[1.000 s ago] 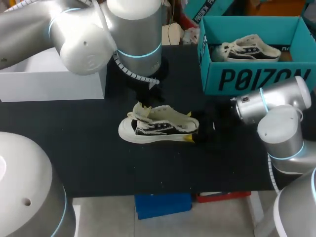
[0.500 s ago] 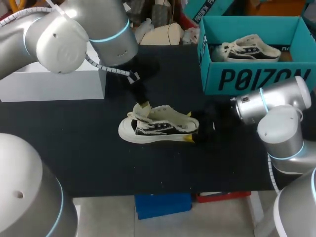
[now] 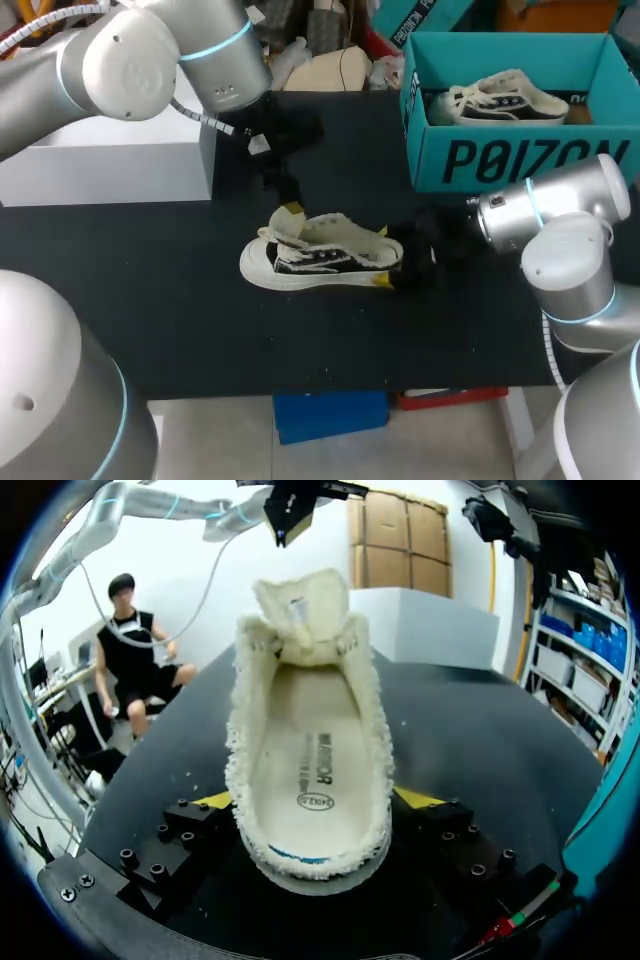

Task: Take the shoe out of the shoebox, open the shoe tongue, remove and reinsert the insole, then place the shoe into the shoebox

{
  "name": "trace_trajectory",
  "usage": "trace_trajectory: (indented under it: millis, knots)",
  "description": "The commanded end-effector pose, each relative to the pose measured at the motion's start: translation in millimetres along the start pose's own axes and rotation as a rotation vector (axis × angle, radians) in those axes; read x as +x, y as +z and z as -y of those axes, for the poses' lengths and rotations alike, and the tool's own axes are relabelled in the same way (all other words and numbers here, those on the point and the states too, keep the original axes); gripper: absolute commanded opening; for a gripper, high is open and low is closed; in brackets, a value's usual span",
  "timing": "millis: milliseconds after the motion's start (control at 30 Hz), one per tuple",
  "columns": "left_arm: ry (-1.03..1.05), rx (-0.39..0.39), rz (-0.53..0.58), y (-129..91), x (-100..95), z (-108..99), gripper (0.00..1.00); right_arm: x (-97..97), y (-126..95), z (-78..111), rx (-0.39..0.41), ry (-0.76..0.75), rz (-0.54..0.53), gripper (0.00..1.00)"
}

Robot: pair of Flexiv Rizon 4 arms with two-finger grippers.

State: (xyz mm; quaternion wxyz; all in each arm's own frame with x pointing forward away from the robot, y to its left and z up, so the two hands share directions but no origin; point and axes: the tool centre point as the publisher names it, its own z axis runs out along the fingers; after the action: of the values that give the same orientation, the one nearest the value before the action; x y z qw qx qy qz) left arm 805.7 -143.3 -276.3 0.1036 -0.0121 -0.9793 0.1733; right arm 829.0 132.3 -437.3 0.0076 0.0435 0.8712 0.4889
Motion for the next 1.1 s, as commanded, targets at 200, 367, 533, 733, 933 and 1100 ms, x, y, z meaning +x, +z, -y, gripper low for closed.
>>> trace_trajectory:
  millis: [200,367,533,733,933,1100]
  knots:
    - [0.081,-0.127,-0.217,27.2,-26.4,19.4,0.0,-0.5,3.1,3.3,0.0,0.001,0.001,0.0]
    - [0.017,-0.117,-0.196,44.8,-31.8,19.0,0.0,-0.5,3.1,3.3,0.0,0.001,0.001,0.0]
    - [0.001,-0.113,-0.19,57.0,-36.9,17.0,0.0,-0.5,3.1,3.3,0.0,0.001,0.001,0.0]
    - [0.008,-0.13,-0.201,70.6,-37.4,18.0,0.0,-0.5,3.1,3.3,0.0,0.001,0.001,0.0]
    - [0.003,-0.144,-0.218,89.1,-38.2,18.4,0.0,-0.5,3.1,3.3,0.0,0.001,0.001,0.0]
    - [0.001,-0.144,-0.202,99.7,-37.6,20.5,0.0,-0.5,3.1,3.3,0.0,0.001,0.001,0.0]
